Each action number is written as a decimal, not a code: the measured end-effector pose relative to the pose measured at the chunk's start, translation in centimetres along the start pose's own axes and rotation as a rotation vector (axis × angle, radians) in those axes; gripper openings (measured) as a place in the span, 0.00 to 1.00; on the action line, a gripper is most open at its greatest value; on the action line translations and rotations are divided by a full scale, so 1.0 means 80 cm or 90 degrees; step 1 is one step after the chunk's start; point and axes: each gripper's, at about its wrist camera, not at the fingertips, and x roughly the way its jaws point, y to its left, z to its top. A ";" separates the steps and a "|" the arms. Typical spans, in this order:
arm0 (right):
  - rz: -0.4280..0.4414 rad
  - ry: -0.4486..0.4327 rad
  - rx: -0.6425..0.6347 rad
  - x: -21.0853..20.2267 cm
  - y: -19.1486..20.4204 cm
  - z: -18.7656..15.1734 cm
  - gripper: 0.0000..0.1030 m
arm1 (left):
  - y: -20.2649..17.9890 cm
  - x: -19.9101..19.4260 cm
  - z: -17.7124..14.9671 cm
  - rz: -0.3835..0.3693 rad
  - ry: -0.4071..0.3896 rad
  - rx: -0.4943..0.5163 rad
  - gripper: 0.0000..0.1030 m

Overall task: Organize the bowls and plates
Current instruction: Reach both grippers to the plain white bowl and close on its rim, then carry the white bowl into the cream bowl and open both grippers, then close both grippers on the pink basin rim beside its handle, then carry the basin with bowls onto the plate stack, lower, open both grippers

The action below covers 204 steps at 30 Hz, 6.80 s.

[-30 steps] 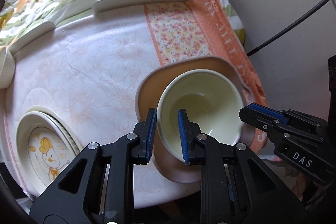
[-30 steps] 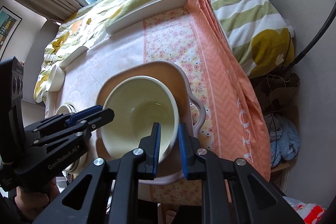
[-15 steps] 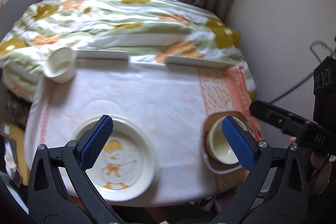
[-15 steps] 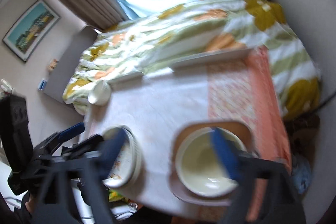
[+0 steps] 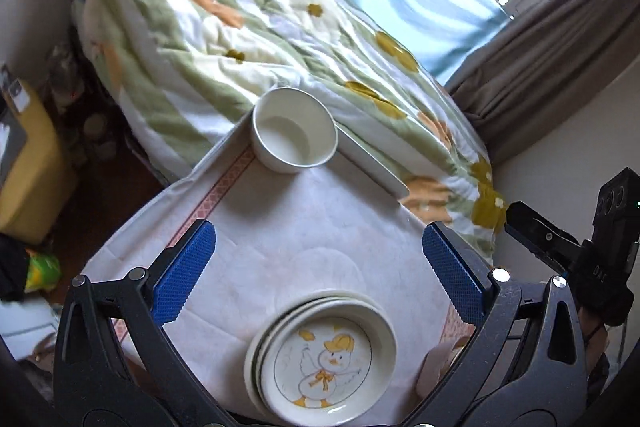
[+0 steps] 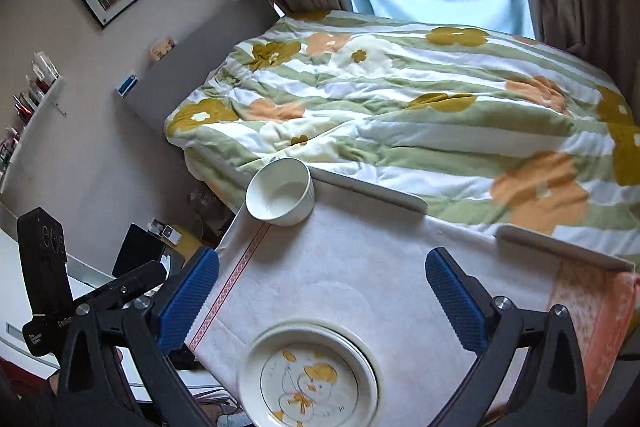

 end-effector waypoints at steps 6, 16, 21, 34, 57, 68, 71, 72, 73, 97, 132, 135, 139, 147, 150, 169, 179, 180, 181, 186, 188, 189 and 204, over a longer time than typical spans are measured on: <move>-0.014 0.097 -0.016 0.128 0.019 0.051 1.00 | 0.050 0.086 0.052 -0.026 0.055 -0.050 0.83; -0.011 0.207 0.023 0.268 0.009 0.062 0.62 | 0.078 0.211 0.090 -0.034 0.145 -0.084 0.47; -0.009 0.226 0.030 0.300 0.011 0.060 0.42 | 0.086 0.234 0.101 -0.017 0.157 -0.079 0.34; -0.020 0.219 0.034 0.311 0.012 0.054 0.11 | 0.082 0.231 0.104 0.028 0.145 -0.014 0.20; -0.077 0.067 0.167 0.072 -0.064 -0.036 0.11 | -0.117 0.120 -0.017 -0.060 0.129 0.207 0.19; -0.161 0.015 0.279 -0.093 -0.157 -0.165 0.11 | -0.258 0.087 -0.186 -0.139 0.204 0.328 0.20; -0.177 0.011 0.307 -0.125 -0.177 -0.199 0.11 | -0.285 0.085 -0.229 -0.152 0.230 0.356 0.20; -0.181 0.010 0.316 -0.132 -0.183 -0.209 0.11 | -0.293 0.085 -0.245 -0.153 0.239 0.365 0.20; -0.185 0.011 0.325 -0.139 -0.190 -0.221 0.11 | -0.297 0.085 -0.255 -0.153 0.245 0.373 0.20; -0.161 0.042 0.388 -0.145 -0.272 -0.330 0.11 | -0.329 0.144 -0.366 -0.046 0.298 0.478 0.20; -0.211 0.081 0.328 -0.141 -0.259 -0.314 0.14 | -0.355 0.145 -0.388 0.068 0.255 0.618 0.20; -0.215 0.089 0.328 -0.141 -0.261 -0.316 0.14 | -0.359 0.141 -0.391 0.069 0.245 0.631 0.20; -0.207 0.083 0.335 -0.146 -0.264 -0.319 0.14 | -0.358 0.140 -0.390 0.065 0.249 0.627 0.20; -0.164 0.027 0.331 -0.187 -0.263 -0.317 0.14 | -0.357 0.092 -0.342 0.022 0.186 0.574 0.24; -0.151 -0.010 0.302 -0.218 -0.258 -0.311 0.48 | -0.353 0.061 -0.313 0.005 0.134 0.551 0.84; -0.270 0.148 0.155 -0.177 -0.281 -0.346 1.00 | -0.271 0.112 -0.369 0.021 0.262 0.610 0.98; -0.275 0.223 0.071 -0.121 -0.287 -0.346 0.83 | -0.281 0.153 -0.381 0.014 0.328 0.639 0.77; -0.273 0.230 0.060 -0.116 -0.286 -0.346 0.78 | -0.282 0.156 -0.383 0.013 0.334 0.642 0.75; -0.267 0.234 0.051 -0.111 -0.284 -0.346 0.73 | -0.283 0.160 -0.384 0.014 0.339 0.645 0.74; -0.241 0.247 0.025 -0.090 -0.285 -0.345 0.55 | -0.286 0.178 -0.393 0.013 0.360 0.659 0.66; -0.229 0.247 0.015 -0.084 -0.284 -0.346 0.48 | -0.284 0.181 -0.394 0.004 0.370 0.655 0.62; -0.222 0.245 0.012 -0.080 -0.284 -0.346 0.42 | -0.283 0.183 -0.395 -0.002 0.374 0.651 0.58; -0.175 0.198 -0.017 -0.077 -0.251 -0.355 0.12 | -0.292 0.170 -0.416 -0.017 0.337 0.699 0.19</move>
